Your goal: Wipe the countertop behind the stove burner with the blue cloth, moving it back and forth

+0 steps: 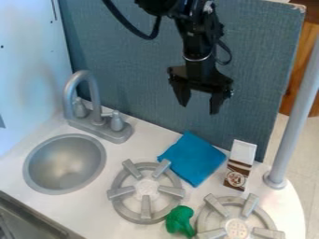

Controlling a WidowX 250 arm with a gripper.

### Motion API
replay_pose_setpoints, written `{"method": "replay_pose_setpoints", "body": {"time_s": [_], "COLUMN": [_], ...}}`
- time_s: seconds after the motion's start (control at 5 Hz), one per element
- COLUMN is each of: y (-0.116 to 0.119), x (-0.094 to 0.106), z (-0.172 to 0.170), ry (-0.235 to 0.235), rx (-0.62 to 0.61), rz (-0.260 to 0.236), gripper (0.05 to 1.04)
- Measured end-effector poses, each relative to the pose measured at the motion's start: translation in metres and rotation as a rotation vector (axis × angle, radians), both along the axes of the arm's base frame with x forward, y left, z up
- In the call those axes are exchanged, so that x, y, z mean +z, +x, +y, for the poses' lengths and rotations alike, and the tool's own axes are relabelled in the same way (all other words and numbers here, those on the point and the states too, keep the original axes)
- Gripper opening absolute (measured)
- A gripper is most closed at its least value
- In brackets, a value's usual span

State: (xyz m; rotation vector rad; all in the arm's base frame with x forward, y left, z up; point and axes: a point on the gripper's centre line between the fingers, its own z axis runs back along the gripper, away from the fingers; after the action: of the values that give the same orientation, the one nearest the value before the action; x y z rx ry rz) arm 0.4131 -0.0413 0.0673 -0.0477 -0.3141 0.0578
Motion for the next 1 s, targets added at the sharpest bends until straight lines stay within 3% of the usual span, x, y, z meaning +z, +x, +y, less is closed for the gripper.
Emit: {"method": "replay_pose_setpoints", "body": {"time_s": [0.4, 0.8, 1.0], "y": [0.0, 0.019, 0.027], "x": [-0.034, -0.058, -0.068], "z": [0.0, 0.023, 0.024], "ry": [0.011, 0.028, 0.027], "rx": [-0.01, 0.006, -0.024], "rz": [0.085, 0.09, 0.07], "gripper": [1.001, 1.001, 1.001]}}
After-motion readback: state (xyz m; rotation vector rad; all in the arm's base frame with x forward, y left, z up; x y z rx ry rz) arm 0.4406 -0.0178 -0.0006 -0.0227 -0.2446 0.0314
